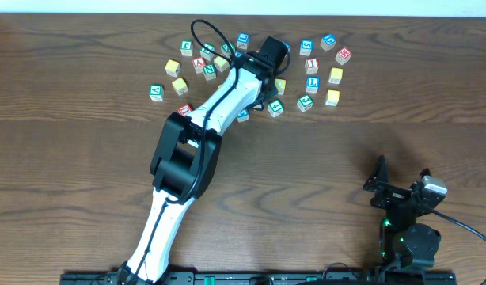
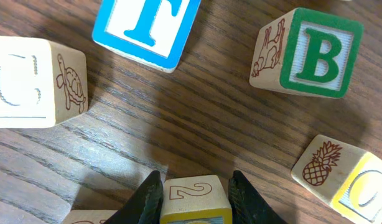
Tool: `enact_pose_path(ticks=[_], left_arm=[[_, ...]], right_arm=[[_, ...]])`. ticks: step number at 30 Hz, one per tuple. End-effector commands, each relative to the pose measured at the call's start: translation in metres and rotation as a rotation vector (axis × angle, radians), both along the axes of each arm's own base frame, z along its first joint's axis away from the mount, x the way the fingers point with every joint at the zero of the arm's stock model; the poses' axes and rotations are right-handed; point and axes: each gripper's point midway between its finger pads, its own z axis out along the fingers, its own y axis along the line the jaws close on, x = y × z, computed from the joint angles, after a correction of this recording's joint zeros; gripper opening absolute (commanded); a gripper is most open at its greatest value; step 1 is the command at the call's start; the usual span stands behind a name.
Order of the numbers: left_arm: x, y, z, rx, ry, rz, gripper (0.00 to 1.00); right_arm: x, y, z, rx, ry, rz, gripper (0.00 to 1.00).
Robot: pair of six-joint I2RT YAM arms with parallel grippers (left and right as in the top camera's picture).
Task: Spell out ROBOT
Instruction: 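Place the yellow O block to the right of the R block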
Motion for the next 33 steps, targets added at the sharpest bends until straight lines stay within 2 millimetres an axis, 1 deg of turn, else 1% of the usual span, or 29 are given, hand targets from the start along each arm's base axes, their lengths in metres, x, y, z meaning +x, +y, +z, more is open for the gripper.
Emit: enact_pose_path(ticks=[1, 2, 4, 5, 6, 8, 9, 10, 11, 13, 14, 15, 16, 17, 19, 26, 28, 29, 31, 33], left_arm=[[0.006, -0.002, 0.017, 0.027, -0.040, -0.088, 0.14], [0.008, -0.003, 0.027, 0.031, -0.058, -0.121, 0.14], [0.009, -0.004, 0.062, 0.040, -0.111, -0.201, 0.14], [0.008, -0.003, 0.075, 0.041, -0.127, -0.219, 0.14], [0.006, -0.002, 0.093, 0.047, -0.147, -0.248, 0.14], [-0.002, 0.003, 0.121, 0.055, -0.172, -0.287, 0.14], [-0.010, 0.007, 0.140, 0.064, -0.181, -0.311, 0.15], [-0.017, 0.011, 0.151, 0.069, -0.181, -0.323, 0.14], [-0.030, 0.018, 0.167, 0.076, -0.171, -0.332, 0.15], [-0.054, 0.030, 0.179, 0.104, -0.120, -0.359, 0.14], [-0.064, 0.035, 0.180, 0.117, -0.087, -0.364, 0.14], [-0.083, 0.043, 0.175, 0.145, -0.009, -0.374, 0.14], [-0.093, 0.047, 0.171, 0.162, 0.035, -0.381, 0.14], [-0.108, 0.053, 0.160, 0.189, 0.106, -0.392, 0.14], [-0.121, 0.056, 0.146, 0.210, 0.167, -0.396, 0.14], [-0.155, 0.057, 0.082, 0.264, 0.299, -0.418, 0.14], [-0.161, 0.063, 0.063, 0.276, 0.325, -0.417, 0.14], [-0.163, 0.065, 0.058, 0.277, 0.330, -0.414, 0.14], [-0.165, 0.073, 0.036, 0.278, 0.341, -0.402, 0.14], [-0.167, 0.074, 0.025, 0.278, 0.339, -0.406, 0.13]], right_arm=[[-0.001, -0.001, 0.000, 0.007, -0.002, -0.008, 0.99], [-0.001, -0.001, 0.000, 0.007, -0.002, -0.008, 0.99], [-0.001, -0.001, 0.000, 0.007, -0.002, -0.008, 0.99], [-0.001, -0.001, 0.000, 0.007, -0.002, -0.008, 0.99], [-0.001, -0.001, 0.000, 0.007, -0.002, -0.008, 0.99], [-0.001, -0.001, 0.000, 0.007, -0.002, -0.008, 0.99], [-0.001, -0.001, 0.000, 0.007, -0.002, -0.008, 0.99], [-0.001, -0.001, 0.000, 0.007, -0.002, -0.008, 0.99], [-0.001, -0.001, 0.000, 0.007, -0.002, -0.008, 0.99], [-0.001, -0.001, 0.000, 0.007, -0.002, -0.008, 0.99], [-0.001, -0.001, 0.000, 0.007, -0.002, -0.008, 0.99], [-0.001, -0.001, 0.000, 0.007, -0.002, -0.008, 0.99], [-0.001, -0.001, 0.000, 0.007, -0.002, -0.008, 0.99], [-0.001, -0.001, 0.000, 0.007, -0.002, -0.008, 0.99], [-0.001, -0.001, 0.000, 0.007, -0.002, -0.008, 0.99], [-0.001, -0.001, 0.000, 0.007, -0.002, -0.008, 0.99], [-0.001, -0.001, 0.000, 0.007, -0.002, -0.008, 0.99], [-0.001, -0.001, 0.000, 0.007, -0.002, -0.008, 0.99], [-0.001, -0.001, 0.000, 0.007, -0.002, -0.008, 0.99], [-0.001, -0.001, 0.000, 0.007, -0.002, -0.008, 0.99]])
